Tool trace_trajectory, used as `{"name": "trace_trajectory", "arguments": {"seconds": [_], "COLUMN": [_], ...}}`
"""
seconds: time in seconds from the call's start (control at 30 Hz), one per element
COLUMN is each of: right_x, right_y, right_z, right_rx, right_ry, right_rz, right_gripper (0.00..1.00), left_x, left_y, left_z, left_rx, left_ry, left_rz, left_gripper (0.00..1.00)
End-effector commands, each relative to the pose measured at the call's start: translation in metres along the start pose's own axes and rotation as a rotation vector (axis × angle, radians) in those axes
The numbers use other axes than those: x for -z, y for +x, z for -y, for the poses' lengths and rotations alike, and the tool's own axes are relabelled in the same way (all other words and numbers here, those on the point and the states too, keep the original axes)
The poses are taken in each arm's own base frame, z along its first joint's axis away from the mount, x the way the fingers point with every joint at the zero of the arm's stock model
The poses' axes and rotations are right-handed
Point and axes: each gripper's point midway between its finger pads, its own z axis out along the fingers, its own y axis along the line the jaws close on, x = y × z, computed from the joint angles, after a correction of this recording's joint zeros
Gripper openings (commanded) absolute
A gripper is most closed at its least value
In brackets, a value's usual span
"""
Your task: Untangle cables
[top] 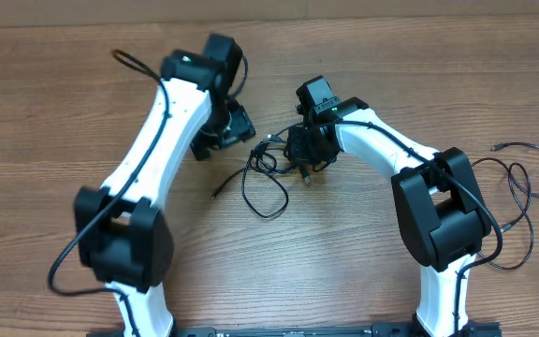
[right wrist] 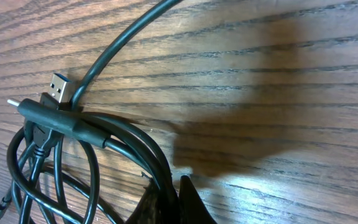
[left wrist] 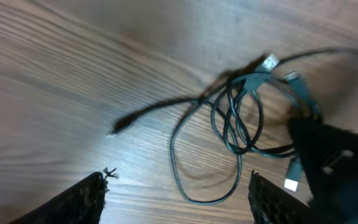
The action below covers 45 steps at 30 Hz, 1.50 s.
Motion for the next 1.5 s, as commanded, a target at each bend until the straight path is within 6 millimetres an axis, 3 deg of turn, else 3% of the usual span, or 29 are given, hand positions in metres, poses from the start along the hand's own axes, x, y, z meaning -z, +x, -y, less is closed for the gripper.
{"name": "trace_trajectory", "arguments": {"seconds": [0.0,0.07,0.3,0.4,0.73,0.9,1.0,1.1,1.47], "right_x": [0.0,0.0,0.0,0.0,0.0,0.0,0.0,0.0,0.0], "right_y": [-0.001,-0.001,-0.001,-0.001,-0.001,-0.001,-0.001,-0.001,-0.001], "right_z": [0.001,0.001,0.001,0.001,0.001,0.001,0.001,0.001,0.001], "right_rx": [0.0,0.0,0.0,0.0,0.0,0.0,0.0,0.0,0.0], "right_ry": [0.009,0.009,0.009,0.009,0.009,0.009,0.009,0.009,0.009], "right_rz": [0.008,0.008,0.008,0.008,0.008,0.008,0.008,0.008,0.008], "right_gripper": [0.04,0.04,0.04,0.04,0.04,0.04,0.04,0.04,0.04], "left_x": [-0.027,-0.044,-0.064,-0.07,-0.097,-0.098,-0.095,-0.085,-0.003], "left_y": [0.025,0.032,0.038,0.037,0.035,0.038,0.036,0.025,0.0], "left_z": [0.019,0.026,0.026,0.03,0.044,0.049,0.049,0.05,0.052], "left_rx": [0.027,0.079,0.32,0.339,0.433,0.426,0.377,0.22,-0.314], "left_ry": [0.098,0.132,0.134,0.152,0.235,0.263,0.279,0.32,0.469], "left_rz": [-0.144,-0.174,-0.219,-0.214,-0.199,-0.222,-0.217,-0.181,-0.045], "left_gripper": [0.71,0.64,0.54,0.45,0.41,0.27,0.18,0.04,0.04]}}
